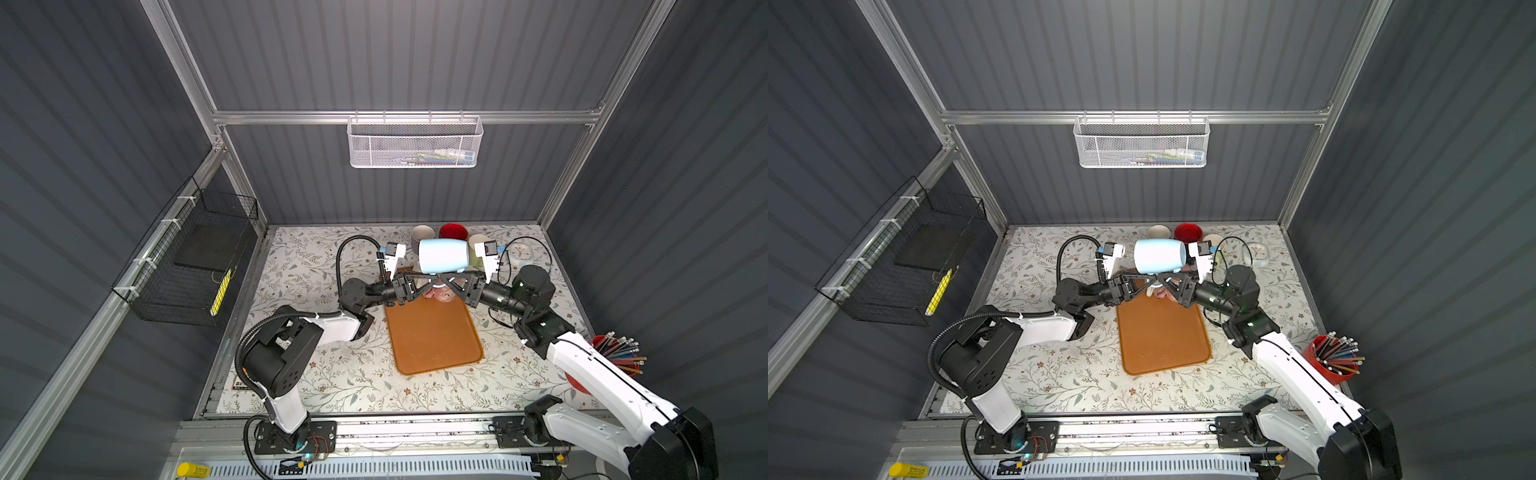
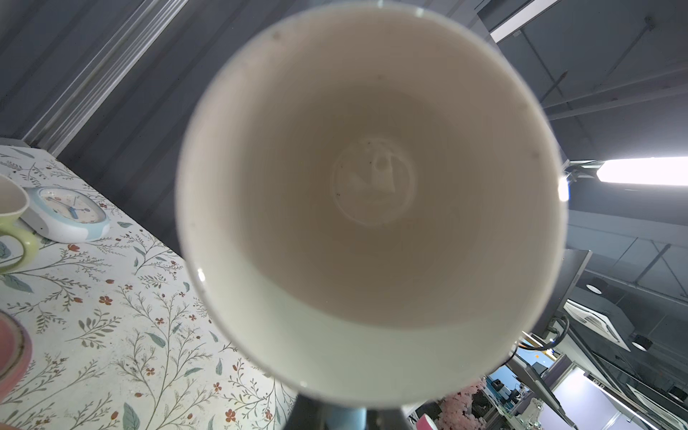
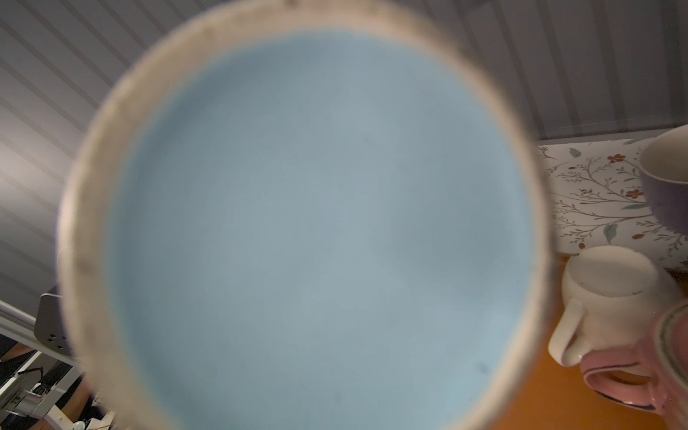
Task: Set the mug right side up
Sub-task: 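Grasp the light blue mug with the left gripper beside the right gripper, then open the right gripper while the left gripper carries the light blue mug beyond the tray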
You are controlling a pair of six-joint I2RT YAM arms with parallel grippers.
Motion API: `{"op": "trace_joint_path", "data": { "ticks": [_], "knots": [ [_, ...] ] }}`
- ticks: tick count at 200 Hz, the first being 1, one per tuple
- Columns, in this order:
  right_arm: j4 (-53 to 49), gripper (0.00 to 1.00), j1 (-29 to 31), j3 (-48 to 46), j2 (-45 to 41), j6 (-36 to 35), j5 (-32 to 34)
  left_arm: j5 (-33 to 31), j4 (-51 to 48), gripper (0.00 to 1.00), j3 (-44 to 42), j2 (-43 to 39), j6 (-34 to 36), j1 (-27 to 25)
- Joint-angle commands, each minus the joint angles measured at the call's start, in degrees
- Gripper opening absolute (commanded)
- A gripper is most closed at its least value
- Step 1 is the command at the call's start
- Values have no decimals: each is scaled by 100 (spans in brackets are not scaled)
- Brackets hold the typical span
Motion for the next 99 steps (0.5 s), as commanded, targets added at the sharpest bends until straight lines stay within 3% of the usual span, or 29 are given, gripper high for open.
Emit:
{"op": "trace_joint_path", "data": {
  "ticks": [1,54,78,99],
  "knots": [
    [247,6,117,-56,-16,-49,-279,-176,139,0,41,-42,191,-8],
    [-174,60,110,16,-101,-290,42,-486,-349,0,-42,-377,387,251],
    [-471,70,104,-136,-251,-414,318,-689,-799,0,-160,-636,651,445],
    [-689,73,94,-237,-371,-487,438,-927,-1413,0,-322,-1000,1001,618]
  ]
}}
